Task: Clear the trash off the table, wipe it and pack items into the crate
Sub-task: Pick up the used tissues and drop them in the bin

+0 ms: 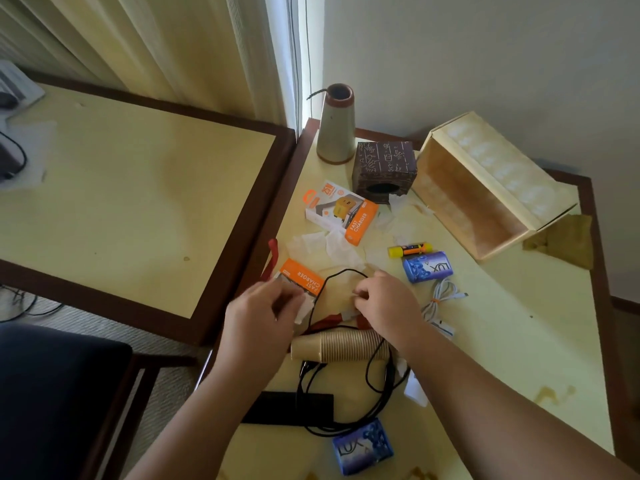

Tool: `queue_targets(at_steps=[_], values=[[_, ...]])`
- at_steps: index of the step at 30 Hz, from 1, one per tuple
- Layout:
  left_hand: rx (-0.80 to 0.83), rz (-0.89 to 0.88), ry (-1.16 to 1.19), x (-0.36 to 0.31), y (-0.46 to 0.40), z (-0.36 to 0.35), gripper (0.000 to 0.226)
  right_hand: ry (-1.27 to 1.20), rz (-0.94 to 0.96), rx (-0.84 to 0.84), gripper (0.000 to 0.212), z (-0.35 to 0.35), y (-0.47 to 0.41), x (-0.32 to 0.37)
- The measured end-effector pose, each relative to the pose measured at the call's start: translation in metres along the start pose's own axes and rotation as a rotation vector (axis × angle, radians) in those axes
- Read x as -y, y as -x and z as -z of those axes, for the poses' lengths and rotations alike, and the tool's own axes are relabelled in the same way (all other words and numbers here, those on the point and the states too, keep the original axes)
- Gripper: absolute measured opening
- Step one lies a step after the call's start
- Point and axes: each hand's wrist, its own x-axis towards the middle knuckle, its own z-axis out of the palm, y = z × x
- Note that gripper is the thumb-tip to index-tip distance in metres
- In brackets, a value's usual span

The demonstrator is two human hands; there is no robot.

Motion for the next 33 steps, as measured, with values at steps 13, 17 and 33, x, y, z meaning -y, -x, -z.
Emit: queue_targets(at_steps=[13,17,33], values=[[0.272,0.053,-0.369,0.021,-0.156,-0.061,0.041,-0.284,-0.071,-0.194,0.016,0.039,0.044,0.008],[0.329,0.033,-0.484,0.025,-0.166,-0.075,0.031,-0.254,-0.054,-0.211,0.014,0.044,0.038,0.007],[-0.055,0.045,-0.046,0.023,-0.087,-0.040,0.011,-0.111,-0.025,-0.012,0.015,0.041,-0.053,0.032]])
